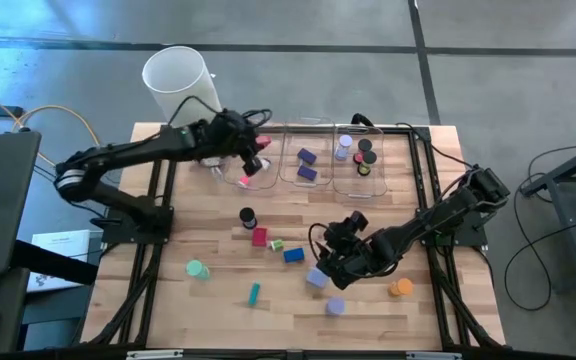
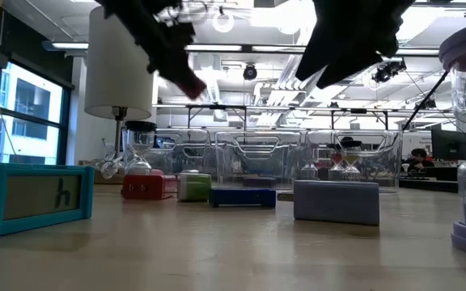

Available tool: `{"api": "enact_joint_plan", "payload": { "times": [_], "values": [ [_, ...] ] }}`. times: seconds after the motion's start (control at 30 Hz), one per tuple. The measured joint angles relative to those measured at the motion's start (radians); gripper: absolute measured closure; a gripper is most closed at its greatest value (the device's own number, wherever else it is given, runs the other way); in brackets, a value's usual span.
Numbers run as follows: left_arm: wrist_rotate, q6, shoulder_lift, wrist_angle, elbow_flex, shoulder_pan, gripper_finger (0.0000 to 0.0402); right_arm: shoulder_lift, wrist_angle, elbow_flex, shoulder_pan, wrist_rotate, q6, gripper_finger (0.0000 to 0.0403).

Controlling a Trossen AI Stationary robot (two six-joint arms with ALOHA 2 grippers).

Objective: Pick & Place Office items
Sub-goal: Put the right red charger adapter into the left transparent bin

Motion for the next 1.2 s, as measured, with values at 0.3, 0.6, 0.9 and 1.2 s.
{"api": "enact_joint_plan", "payload": {
  "times": [0.3, 0.6, 0.9, 1.2],
  "values": [
    [-0.096, -0.098, 0.134, 0.004, 0.000, -0.004, 0.0288, 0.000, 0.008, -0.002, 0.013, 0.005, 0.002, 0.0112],
    [-0.352, -0.134, 0.239, -0.034, 0.000, -0.006, 0.0288, 0.000, 0.013, -0.002, 0.014, 0.005, -0.008, 0.0112],
    [-0.353, -0.129, 0.299, -0.037, 0.000, -0.006, 0.0288, 0.000, 0.015, -0.002, 0.030, 0.005, -0.008, 0.0112],
    [-0.317, -0.116, 0.299, -0.038, 0.001, 0.010, 0.0288, 0.001, 0.015, -0.002, 0.034, 0.005, -0.008, 0.0112]
  ]
}}
